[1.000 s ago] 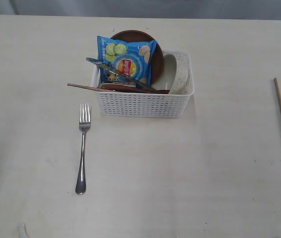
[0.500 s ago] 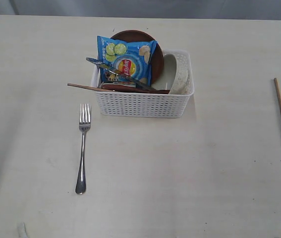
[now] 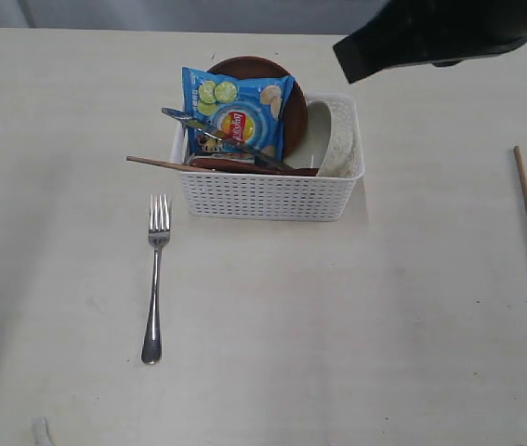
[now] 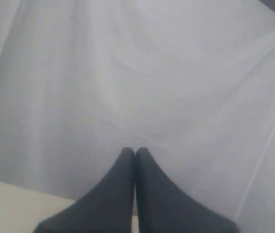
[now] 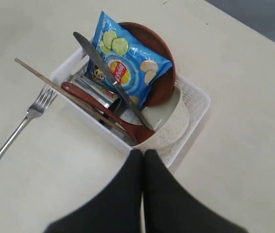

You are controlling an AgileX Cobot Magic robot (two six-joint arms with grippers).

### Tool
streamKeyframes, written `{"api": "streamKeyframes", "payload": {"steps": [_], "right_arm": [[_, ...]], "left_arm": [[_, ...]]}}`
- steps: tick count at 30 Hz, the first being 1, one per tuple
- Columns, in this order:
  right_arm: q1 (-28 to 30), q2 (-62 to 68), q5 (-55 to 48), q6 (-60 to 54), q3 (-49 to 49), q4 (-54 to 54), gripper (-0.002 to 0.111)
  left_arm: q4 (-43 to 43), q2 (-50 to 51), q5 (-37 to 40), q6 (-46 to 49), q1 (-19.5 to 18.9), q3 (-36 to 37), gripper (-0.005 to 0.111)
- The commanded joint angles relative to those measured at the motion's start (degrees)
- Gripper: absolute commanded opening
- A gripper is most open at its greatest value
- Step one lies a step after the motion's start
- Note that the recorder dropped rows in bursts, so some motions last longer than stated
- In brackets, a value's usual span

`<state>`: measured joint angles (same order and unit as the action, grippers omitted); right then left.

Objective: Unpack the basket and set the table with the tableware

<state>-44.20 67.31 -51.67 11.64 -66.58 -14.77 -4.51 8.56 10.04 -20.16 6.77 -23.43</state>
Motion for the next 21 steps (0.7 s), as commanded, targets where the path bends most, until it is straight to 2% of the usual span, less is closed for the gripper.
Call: {"api": "streamKeyframes", "payload": {"steps": [1, 3, 8, 11, 14, 21], "right_arm": [[0.1, -2.7, 0.2, 0.6, 0.7, 1.2, 0.0], [0.1, -3.7, -0.9, 0.6, 0.7, 1.2, 0.0], [0.1, -4.3, -1.4, 0.6, 0.7, 1.3, 0.0], [0.1, -4.3, -2.7, 0.6, 0.7, 1.3, 0.0], [0.1, -4.4, -4.1, 0.6, 0.7, 1.3, 0.0], [0.1, -4.4, -7.7, 0.6, 0.7, 1.3, 0.0]], "left_arm": [[-5.4, 20.1, 27.0, 1.3, 0.4, -17.2, 0.0], [-8.8, 28.9, 33.2, 2.1, 0.4, -22.2, 0.0], [-18.4, 42.2, 32.1, 3.7, 0.4, -23.6, 0.0], [-22.5, 51.0, 29.3, 10.4, 0.4, -23.9, 0.0], [-32.1, 61.7, 30.7, 20.5, 0.4, -27.0, 0.002], [-36.4, 80.5, 34.2, 26.7, 0.4, -39.2, 0.041]]}}
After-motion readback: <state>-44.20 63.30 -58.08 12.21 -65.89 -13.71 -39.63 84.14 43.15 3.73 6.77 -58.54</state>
